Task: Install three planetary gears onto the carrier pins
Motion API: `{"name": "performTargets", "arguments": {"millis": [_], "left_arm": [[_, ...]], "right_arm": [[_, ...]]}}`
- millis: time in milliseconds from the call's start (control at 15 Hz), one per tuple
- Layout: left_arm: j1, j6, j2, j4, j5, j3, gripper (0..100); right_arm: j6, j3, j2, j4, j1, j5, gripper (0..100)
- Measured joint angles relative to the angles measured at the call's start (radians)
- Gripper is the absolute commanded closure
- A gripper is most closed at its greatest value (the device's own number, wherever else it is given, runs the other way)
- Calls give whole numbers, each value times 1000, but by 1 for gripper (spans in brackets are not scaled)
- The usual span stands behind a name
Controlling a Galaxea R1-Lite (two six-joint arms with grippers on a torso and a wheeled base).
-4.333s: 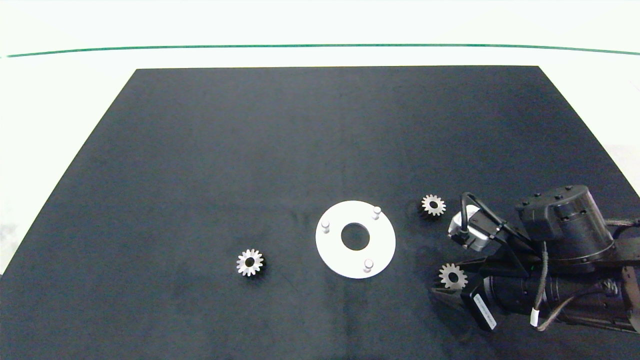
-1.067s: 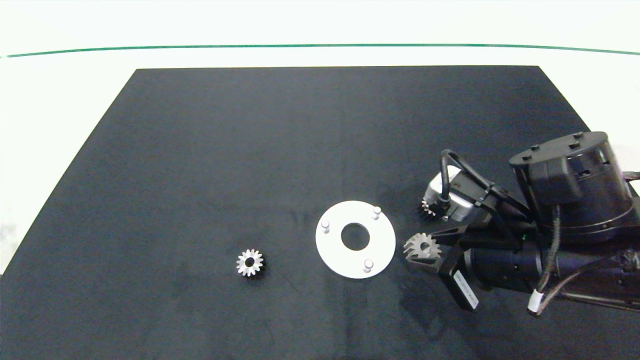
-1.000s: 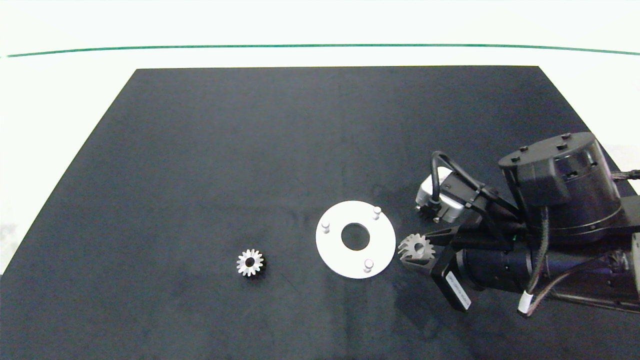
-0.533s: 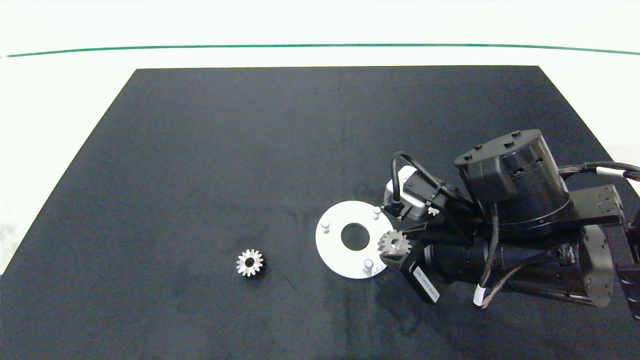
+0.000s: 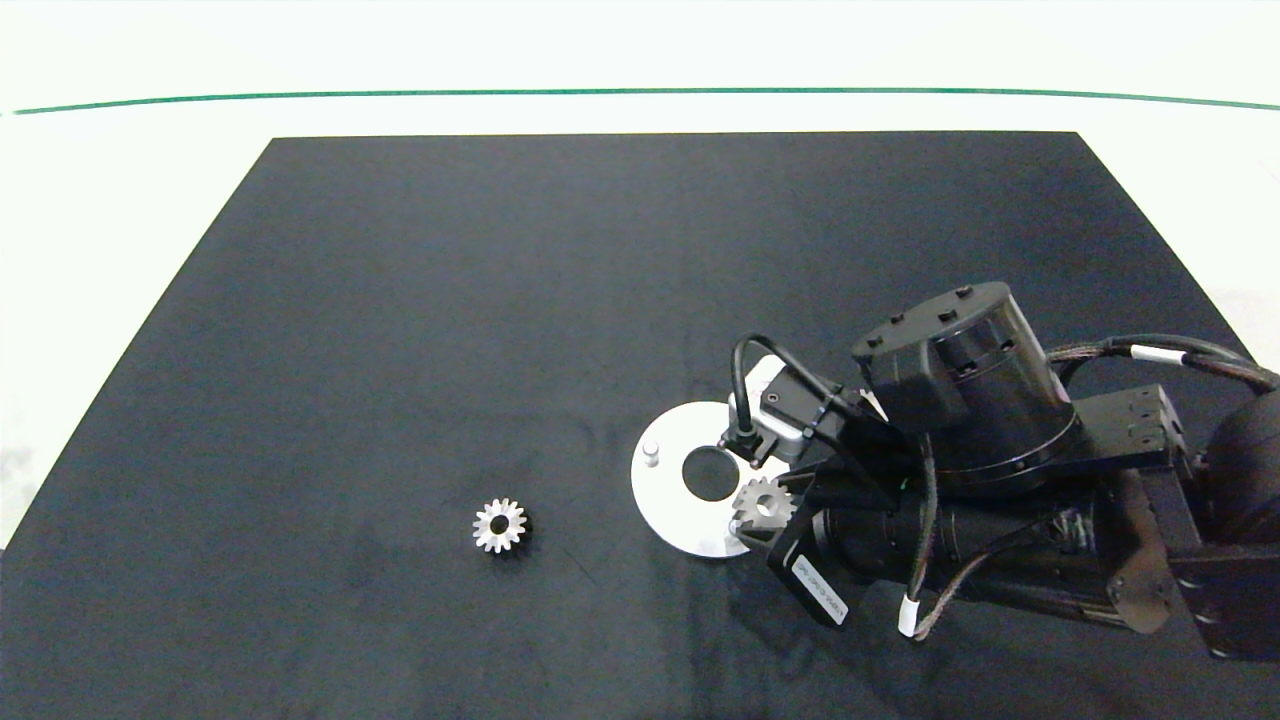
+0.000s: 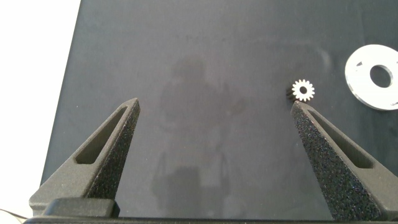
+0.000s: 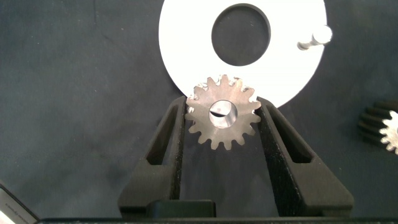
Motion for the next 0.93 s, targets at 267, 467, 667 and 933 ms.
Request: {"name": "performTargets", "arguments": {"millis": [267, 467, 667, 933], "left_arm": [[-1, -14, 1, 0, 0, 0, 0], [-1, -18, 1, -2, 0, -1, 0], [-1, -18, 1, -2, 0, -10, 0], [-1, -21, 0, -2, 0, -14, 0]], "right_arm": [[0, -5, 21, -2, 14, -3, 96], [1, -5, 30, -3, 15, -8, 96], [1, -5, 39, -6, 13, -10, 96], [1, -5, 45, -8, 11, -10, 96]]}}
